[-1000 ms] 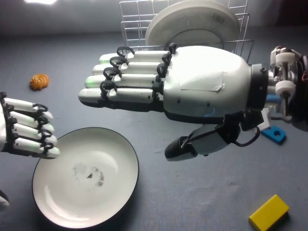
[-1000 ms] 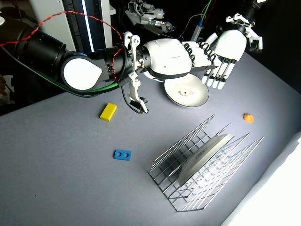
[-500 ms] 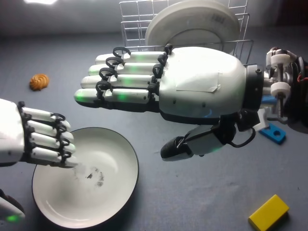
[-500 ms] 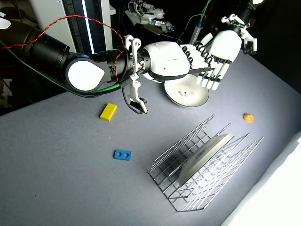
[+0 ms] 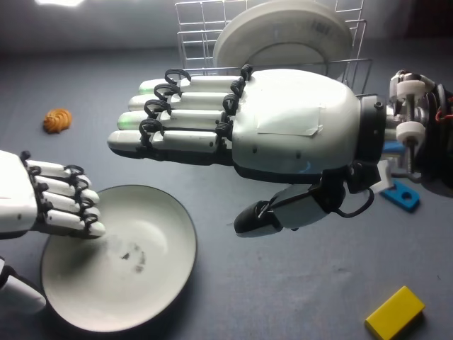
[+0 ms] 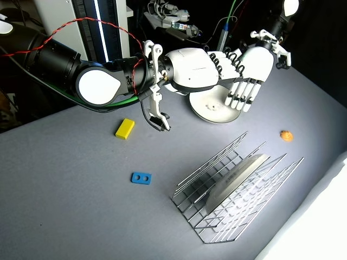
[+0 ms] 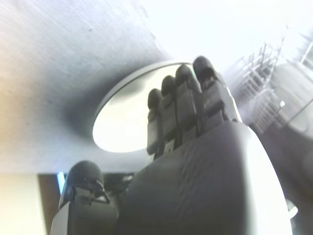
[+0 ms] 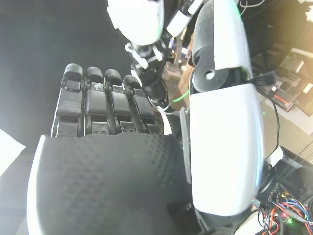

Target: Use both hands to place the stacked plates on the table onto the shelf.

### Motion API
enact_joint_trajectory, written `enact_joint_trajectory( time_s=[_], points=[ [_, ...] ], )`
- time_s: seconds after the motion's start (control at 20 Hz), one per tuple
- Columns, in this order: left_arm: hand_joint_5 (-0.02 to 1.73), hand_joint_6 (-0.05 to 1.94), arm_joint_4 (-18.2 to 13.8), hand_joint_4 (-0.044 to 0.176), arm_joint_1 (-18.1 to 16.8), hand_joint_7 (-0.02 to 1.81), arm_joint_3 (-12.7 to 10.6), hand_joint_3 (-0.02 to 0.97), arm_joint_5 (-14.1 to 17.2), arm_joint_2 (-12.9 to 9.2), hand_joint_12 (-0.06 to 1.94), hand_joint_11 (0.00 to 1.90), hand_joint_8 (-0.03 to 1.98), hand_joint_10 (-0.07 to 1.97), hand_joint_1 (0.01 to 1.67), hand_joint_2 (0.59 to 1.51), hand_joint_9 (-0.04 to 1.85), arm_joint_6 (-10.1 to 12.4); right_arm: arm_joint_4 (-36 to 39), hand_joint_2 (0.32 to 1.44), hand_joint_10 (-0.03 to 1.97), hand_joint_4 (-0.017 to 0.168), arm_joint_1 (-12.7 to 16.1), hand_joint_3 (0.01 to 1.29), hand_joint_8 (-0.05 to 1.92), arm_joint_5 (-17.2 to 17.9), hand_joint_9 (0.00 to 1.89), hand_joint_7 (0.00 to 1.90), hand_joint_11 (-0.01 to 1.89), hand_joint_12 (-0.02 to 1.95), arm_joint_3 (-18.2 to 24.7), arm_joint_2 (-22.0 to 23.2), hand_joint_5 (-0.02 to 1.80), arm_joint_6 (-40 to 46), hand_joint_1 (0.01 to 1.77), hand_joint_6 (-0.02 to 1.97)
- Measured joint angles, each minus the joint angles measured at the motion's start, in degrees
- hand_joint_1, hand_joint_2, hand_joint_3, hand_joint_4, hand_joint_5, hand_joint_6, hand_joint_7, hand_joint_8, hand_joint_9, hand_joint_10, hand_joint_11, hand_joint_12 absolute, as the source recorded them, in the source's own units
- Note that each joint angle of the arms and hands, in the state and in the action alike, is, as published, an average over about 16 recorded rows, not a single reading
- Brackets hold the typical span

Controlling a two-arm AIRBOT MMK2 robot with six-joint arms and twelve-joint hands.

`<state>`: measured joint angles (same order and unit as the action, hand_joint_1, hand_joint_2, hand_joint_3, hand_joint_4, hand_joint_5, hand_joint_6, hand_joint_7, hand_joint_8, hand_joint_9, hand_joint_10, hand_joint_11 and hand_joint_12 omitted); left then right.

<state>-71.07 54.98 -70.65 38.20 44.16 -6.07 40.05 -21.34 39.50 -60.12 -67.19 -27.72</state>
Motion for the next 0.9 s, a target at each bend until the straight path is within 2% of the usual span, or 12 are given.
enact_joint_trajectory(
  time_s=[0.45,0.65,0.9],
  points=[
    [0.24,-0.03,9.1,-0.004,7.7,0.23,-1.4,0.019,-3.3,0.3,0.38,0.02,-0.01,-0.03,0.02,1.130,0.18,-1.6,0.3,0.94,0.01,-0.001,-1.0,0.01,0.01,-2.6,0.02,0.02,0.02,0.00,-0.6,-2.2,0.02,-3.4,1.16,0.00],
    [0.23,-0.04,10.9,-0.008,9.9,0.22,-1.5,0.018,-3.3,0.1,0.39,0.02,-0.01,-0.04,0.02,1.129,0.18,-1.6,-1.4,0.95,0.01,0.001,-1.2,0.01,0.01,-5.4,0.02,0.02,0.02,0.00,-2.3,-5.5,0.02,-6.7,1.16,0.00],
    [0.22,-0.04,11.8,-0.008,10.9,0.21,-1.4,0.018,-3.1,-0.1,0.37,0.02,-0.01,-0.04,0.02,1.129,0.17,-1.7,-5.4,0.96,0.01,0.002,-1.2,0.01,0.01,-9.7,0.02,0.02,0.02,0.00,-5.9,-11.3,0.02,-12.2,1.16,0.00]
  ],
)
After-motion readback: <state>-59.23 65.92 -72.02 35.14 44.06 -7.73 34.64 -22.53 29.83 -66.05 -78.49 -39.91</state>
